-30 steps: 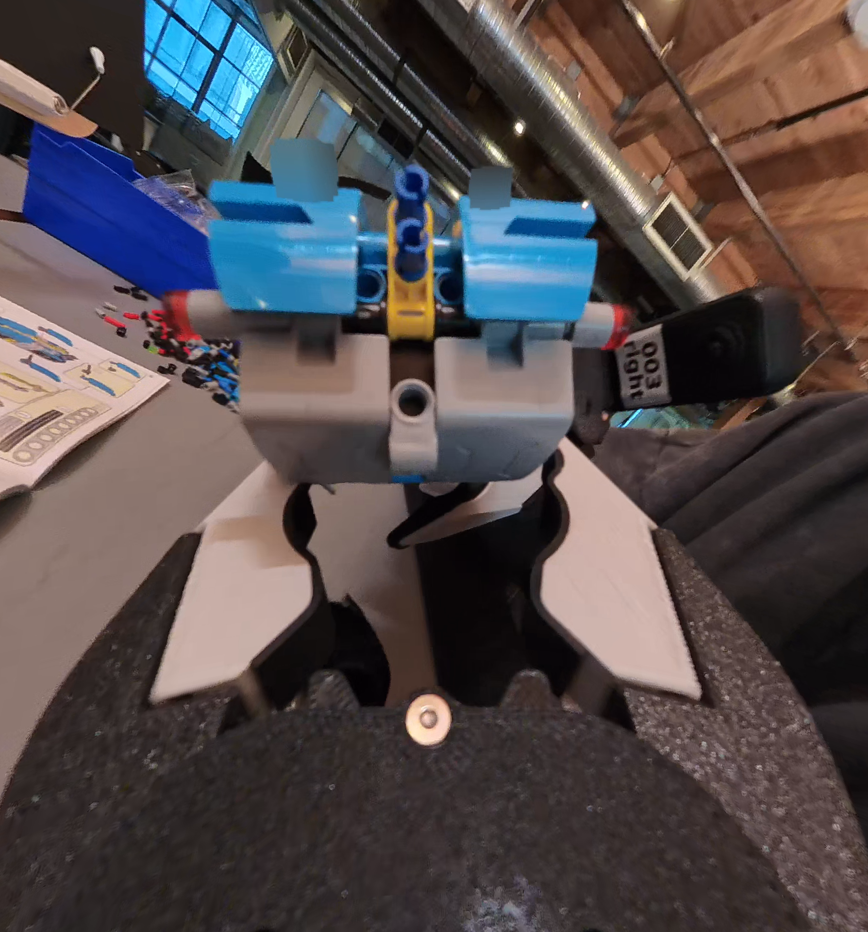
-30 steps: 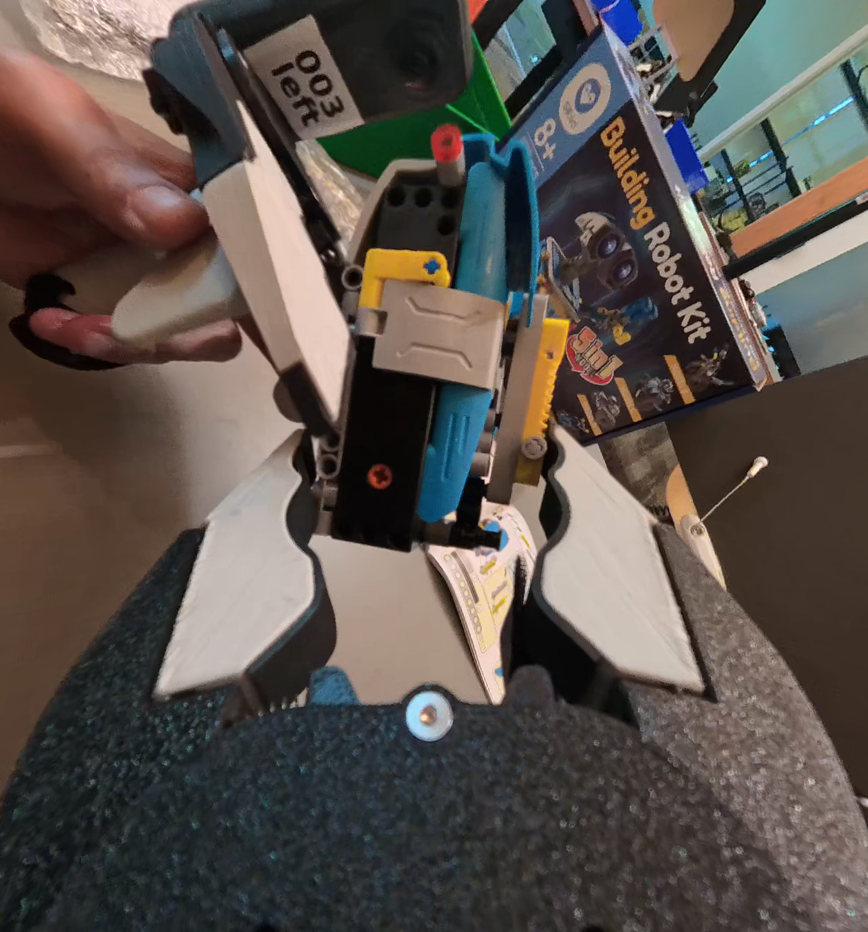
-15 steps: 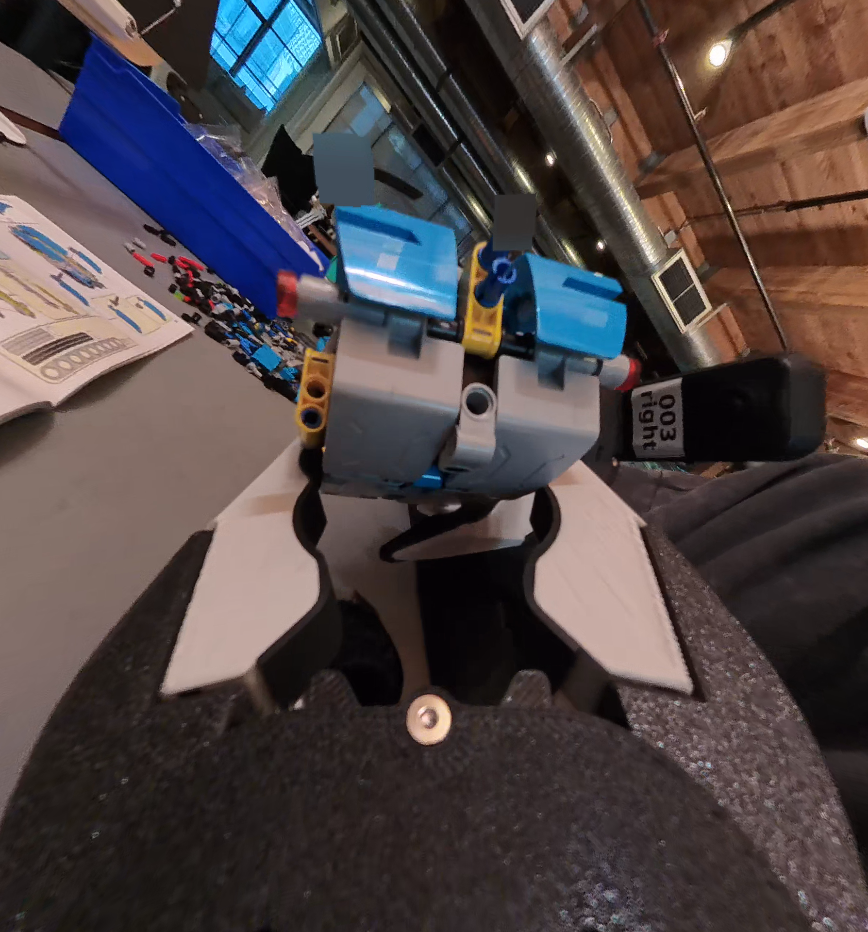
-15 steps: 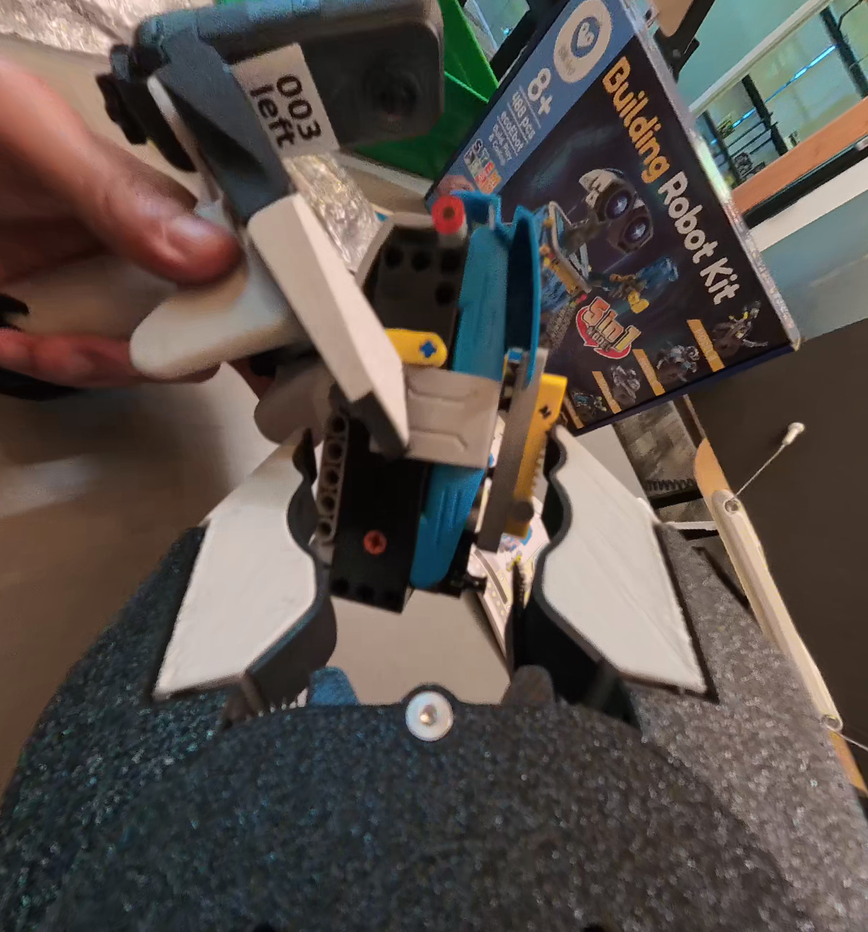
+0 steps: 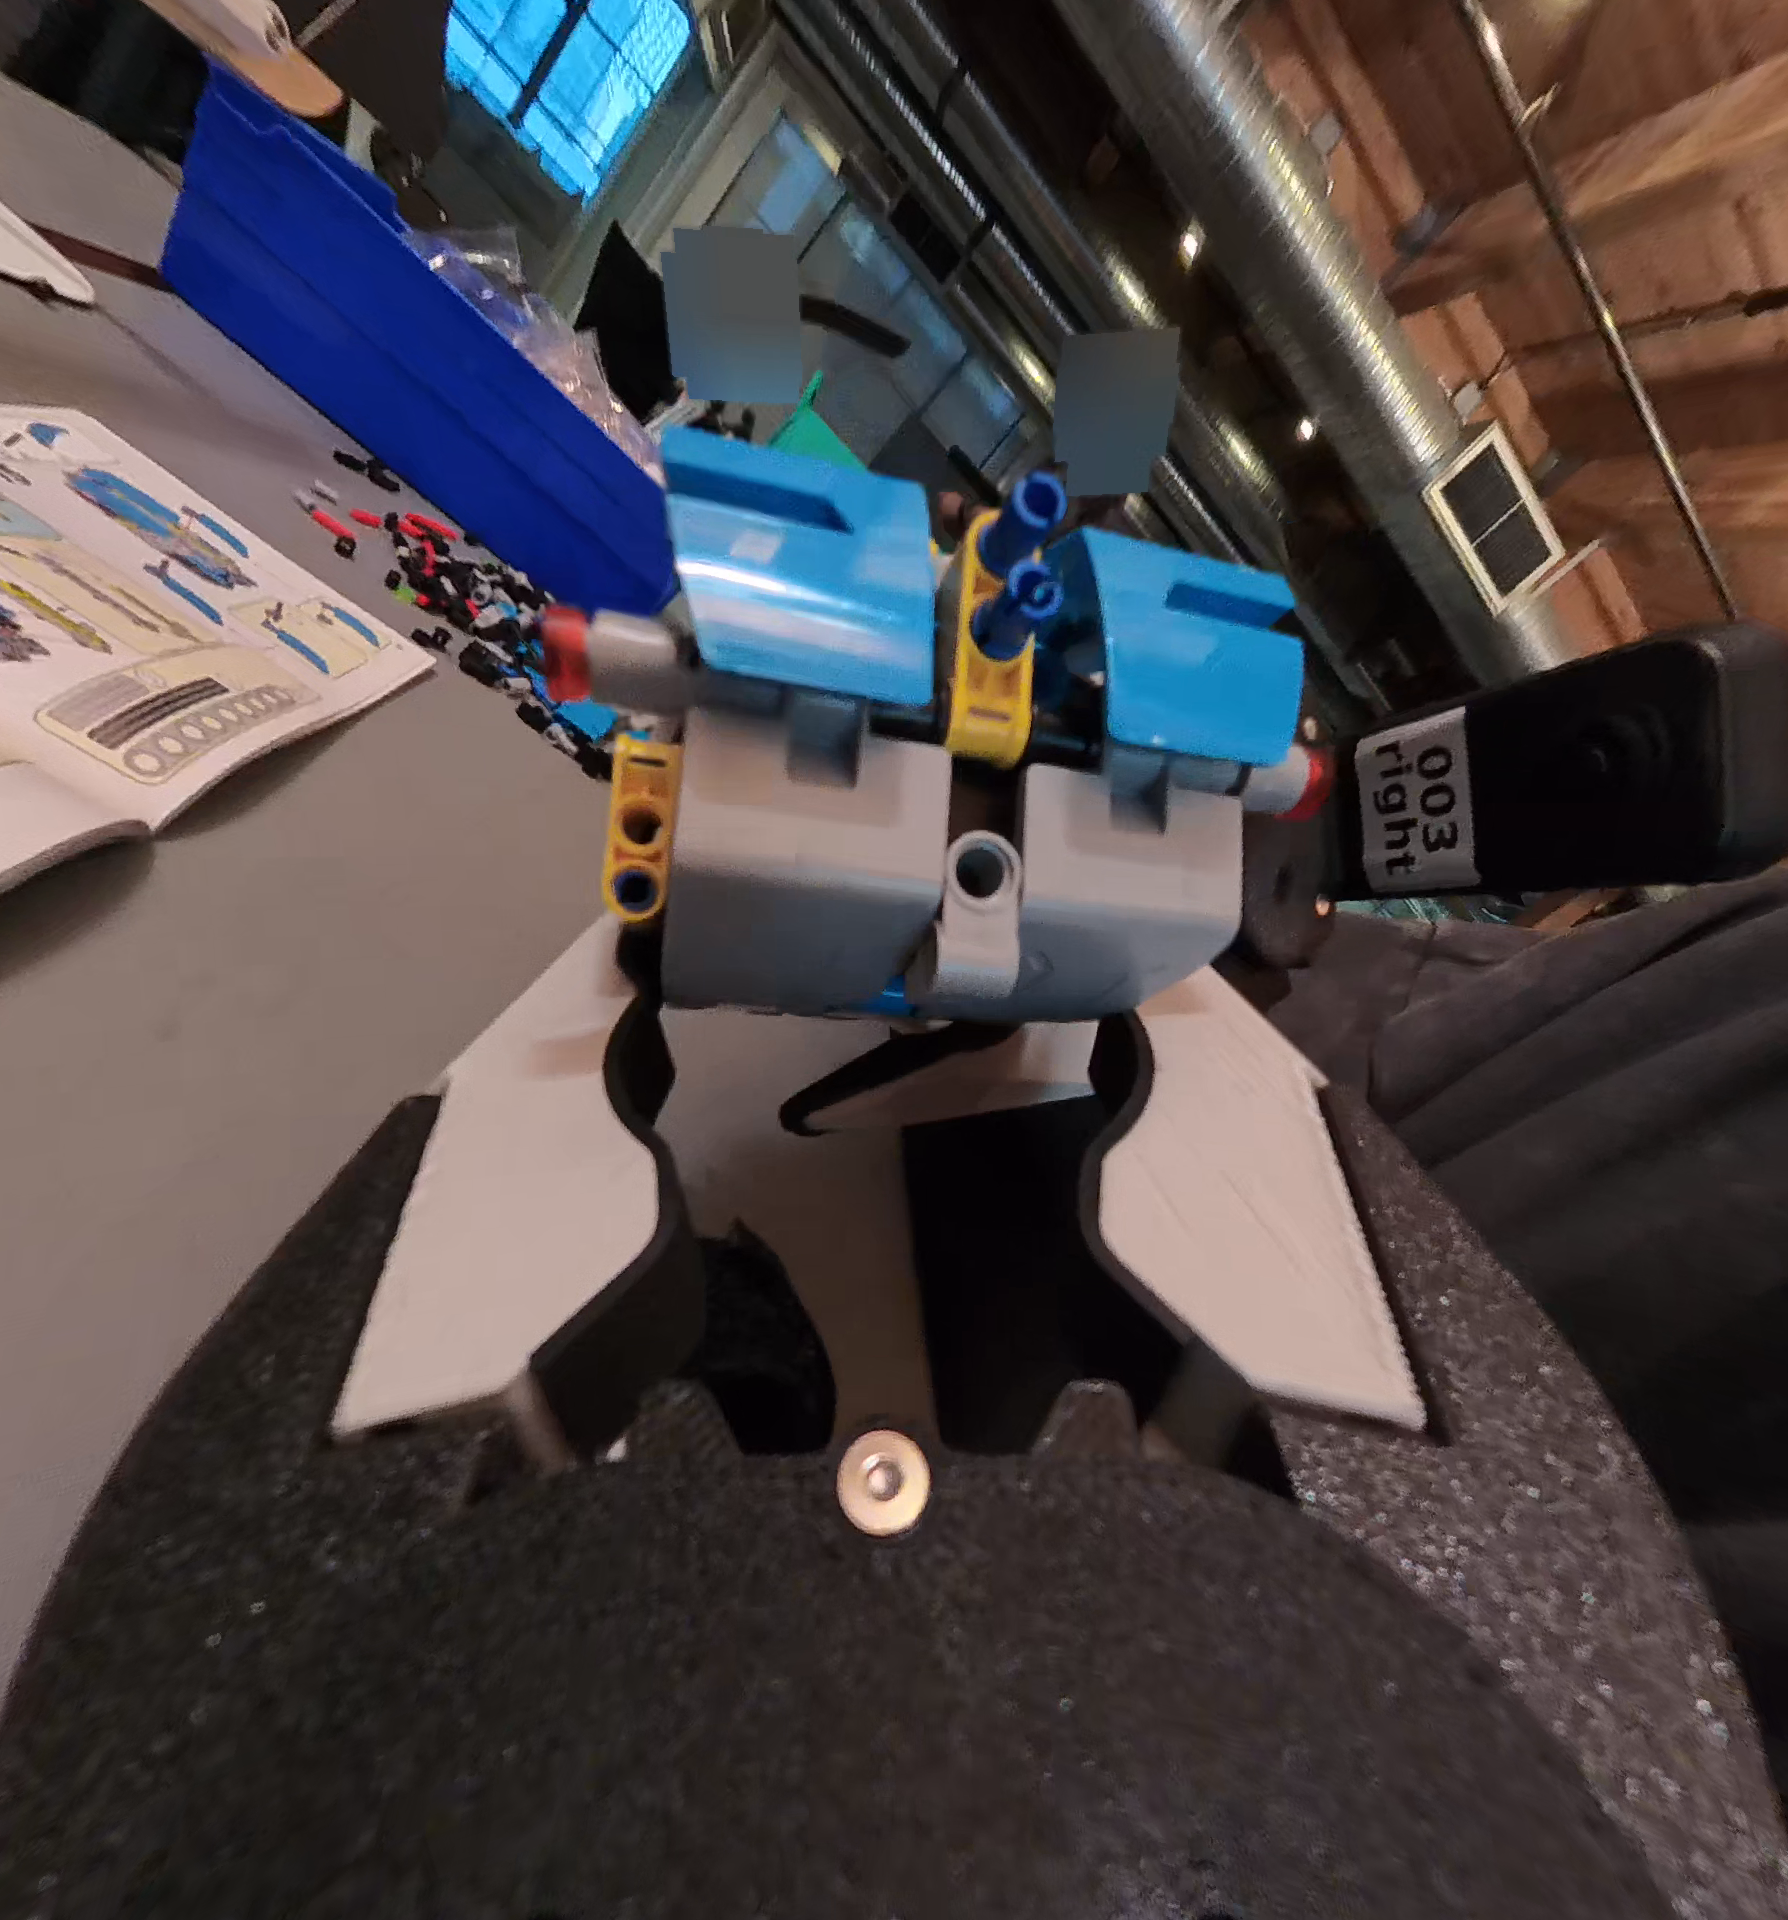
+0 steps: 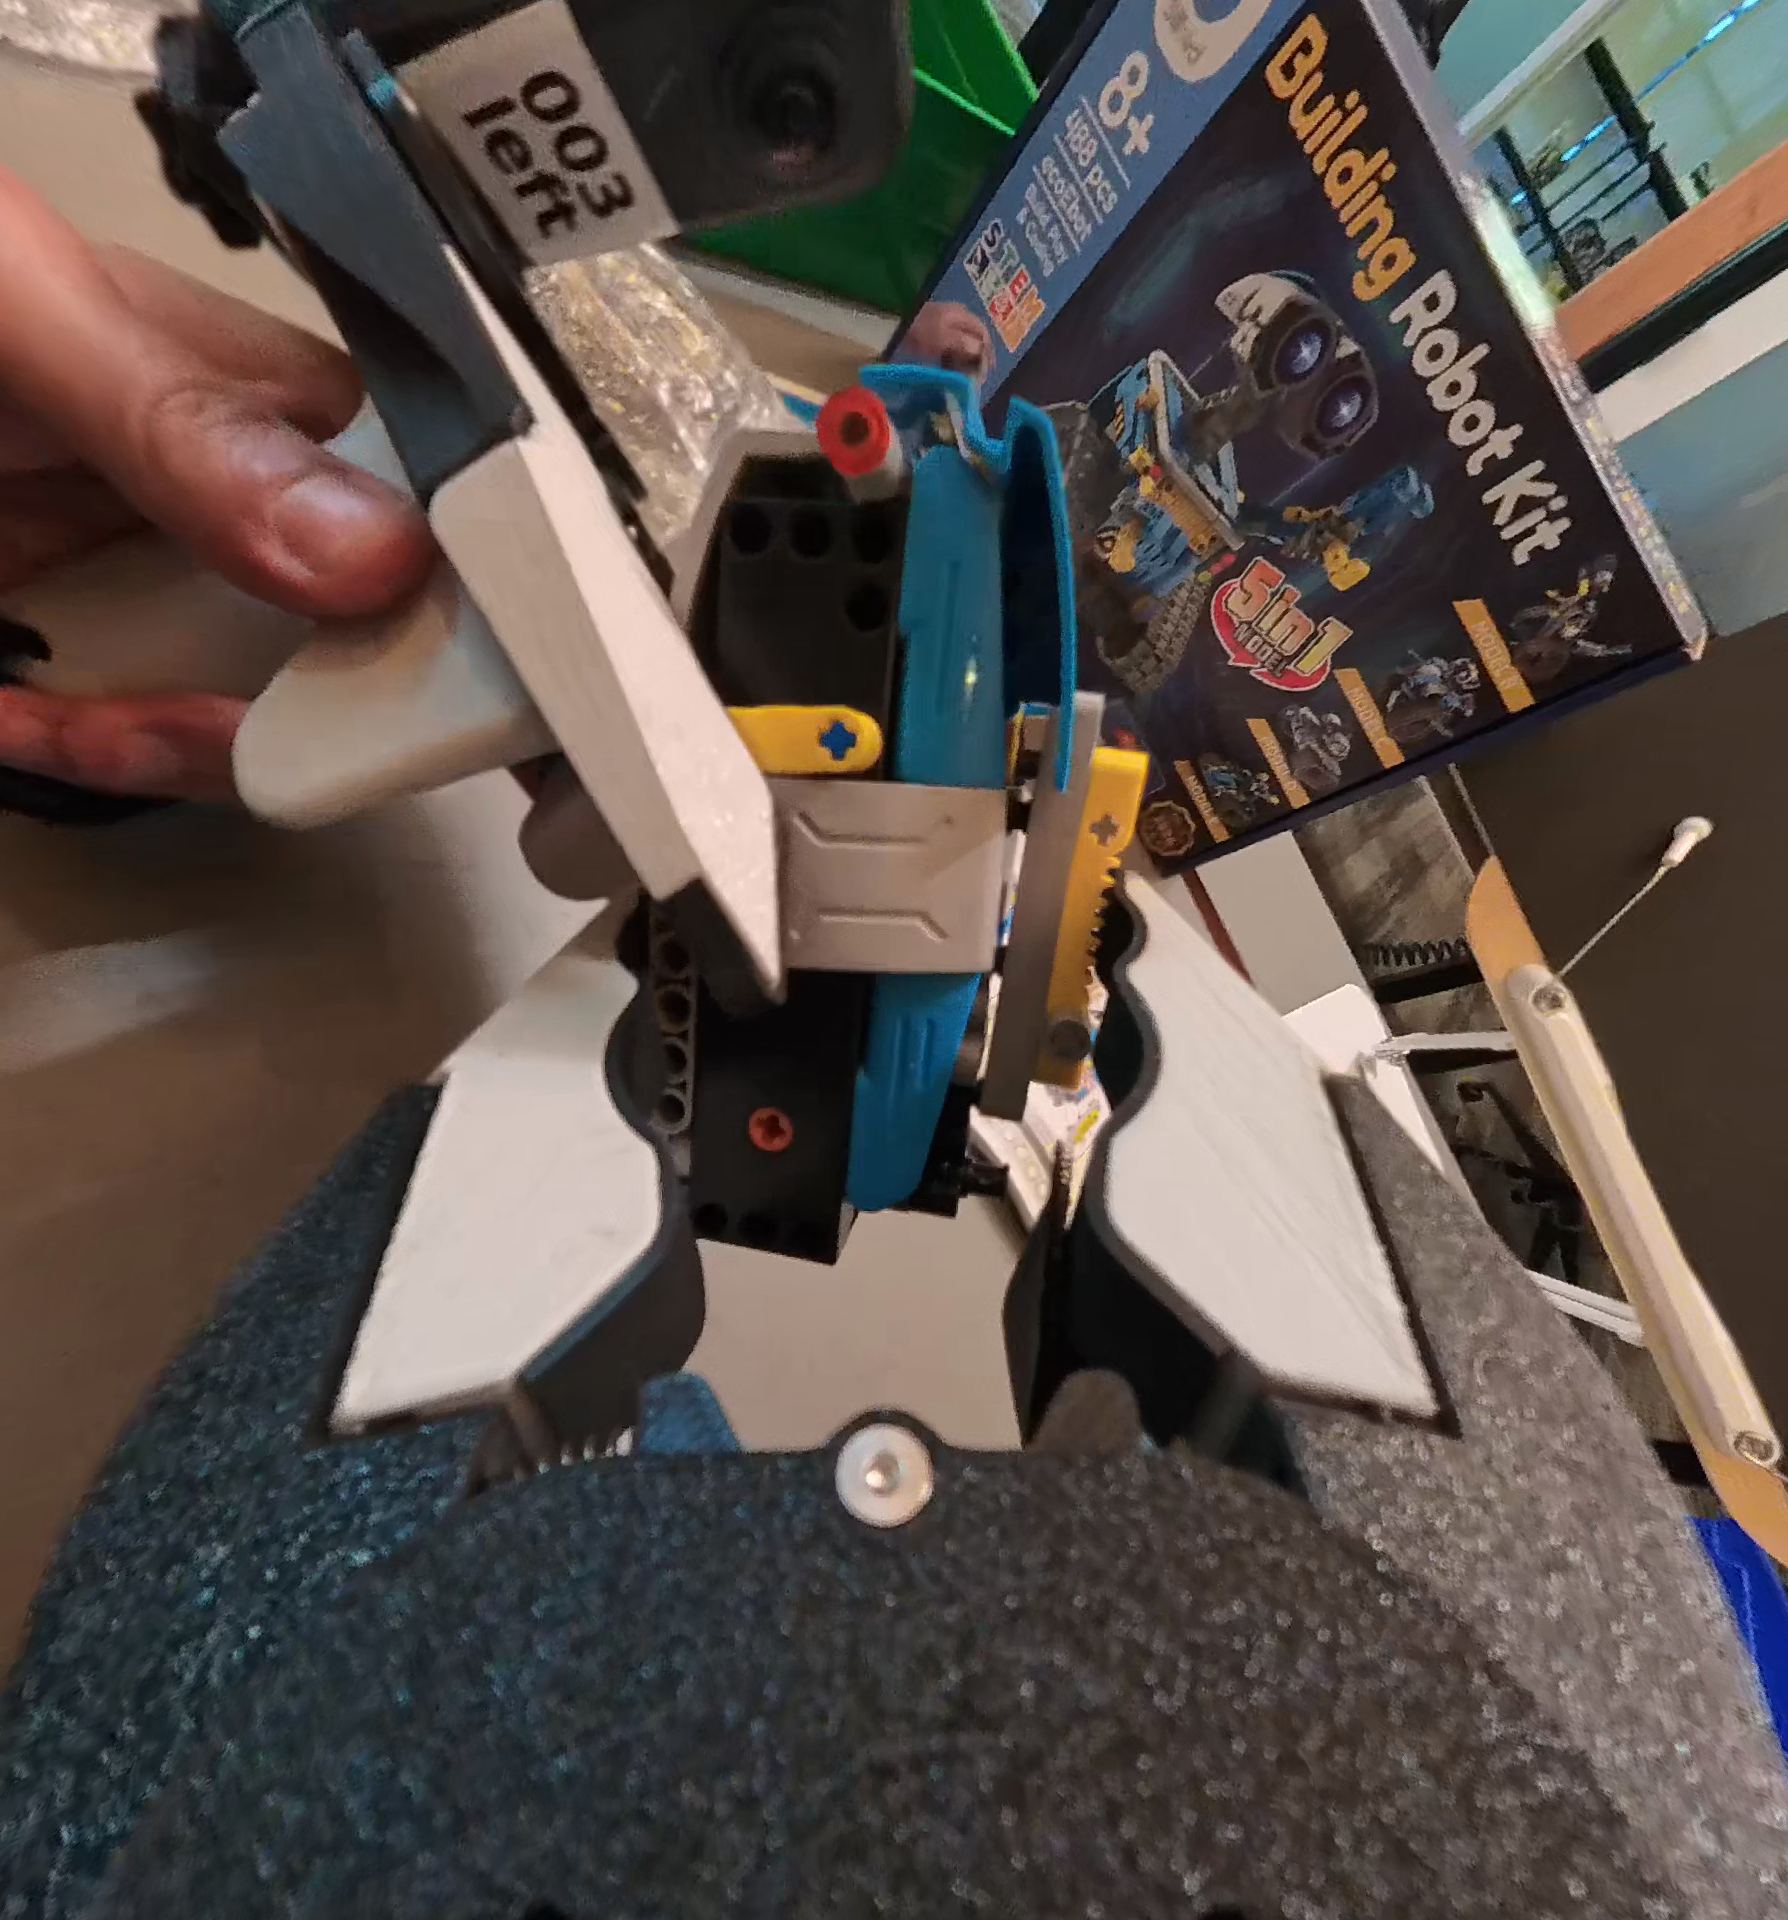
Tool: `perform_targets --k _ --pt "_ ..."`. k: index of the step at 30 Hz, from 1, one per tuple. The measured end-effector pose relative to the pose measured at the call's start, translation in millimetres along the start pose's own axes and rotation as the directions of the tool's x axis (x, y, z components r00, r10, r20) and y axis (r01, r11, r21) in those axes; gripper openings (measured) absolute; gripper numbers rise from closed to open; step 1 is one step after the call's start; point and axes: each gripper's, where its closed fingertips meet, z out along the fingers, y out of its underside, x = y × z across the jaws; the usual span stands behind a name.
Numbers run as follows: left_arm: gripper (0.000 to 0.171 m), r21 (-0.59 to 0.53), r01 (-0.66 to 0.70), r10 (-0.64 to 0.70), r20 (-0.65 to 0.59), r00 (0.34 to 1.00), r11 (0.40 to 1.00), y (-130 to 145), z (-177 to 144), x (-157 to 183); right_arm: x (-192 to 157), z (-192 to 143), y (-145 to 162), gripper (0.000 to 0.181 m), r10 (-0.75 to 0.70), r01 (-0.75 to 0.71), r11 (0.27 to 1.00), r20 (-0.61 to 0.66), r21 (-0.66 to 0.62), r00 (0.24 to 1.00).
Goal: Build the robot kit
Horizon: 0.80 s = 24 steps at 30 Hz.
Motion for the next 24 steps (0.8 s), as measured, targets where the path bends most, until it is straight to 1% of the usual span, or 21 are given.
perform_targets --k 6,8,10,11,12,13,14,16,20,22,24 --pt "0.081 -0.044 -0.01 0.011 0.006 1.0 0.999 7.6 1.9 -1.7 -6.1 -0.9 2.5 0.08 -0.007 0.007 1.0 0.038 0.01 0.999" --pt "0.081 -0.028 0.017 -0.017 0.007 1.0 0.999 4.3 1.5 -5.3 -4.0 2.7 5.5 0.082 0.025 -0.024 1.0 0.018 -0.012 1.0" --pt "0.081 -0.01 0.045 -0.045 -0.011 0.999 0.999 -0.8 0.1 -6.9 -0.3 5.6 3.9 0.083 0.012 -0.012 1.0 0.002 -0.021 1.0" --pt "0.082 -0.002 0.057 -0.057 -0.016 0.998 0.998 -2.5 -0.3 -6.3 0.6 6.3 3.0 0.085 0.013 -0.012 1.0 0.015 -0.019 1.0" --pt "0.081 -0.002 0.073 -0.073 -0.034 0.997 0.997 -3.2 -0.6 -3.5 -0.1 5.4 -2.2 0.088 0.004 -0.005 1.0 0.03 0.011 1.0" --pt "0.081 -0.011 0.086 -0.087 -0.05 0.995 0.996 -2.5 -0.7 -1.1 -0.4 3.0 -9.4 0.096 -0.016 0.014 0.999 0.032 0.051 0.999" --pt "0.081 -0.021 0.087 -0.088 -0.052 0.995 0.996 -0.9 -0.6 -0.3 -3.3 0.9 -14.7 0.096 -0.035 0.031 0.997 0.047 0.075 0.998" --pt "0.081 -0.035 0.083 -0.084 -0.055 0.995 0.996 1.6 0.1 0.9 -6.5 2.6 -13.8 0.1 -0.032 0.028 0.998 0.084 0.051 0.996" --pt "0.082 -0.039 0.08 -0.082 -0.053 0.995 0.996 4.2 0.9 0.2 -6.9 3.8 -13.2 0.096 -0.005 0.002 0.999 0.093 0.035 0.996" --pt "0.081 -0.077 0.05 -0.051 -0.013 0.999 0.996 12.0 3.7 -3.1 -6.0 5.7 -12.7 0.084 0.035 -0.039 0.998 0.073 0.05 0.997" --pt "0.081 -0.09 0.055 -0.055 -0.004 0.998 0.994 14.5 3.4 -5.3 -8.5 7.4 -9.9 0.085 0.036 -0.04 0.998 0.077 0.046 0.996"
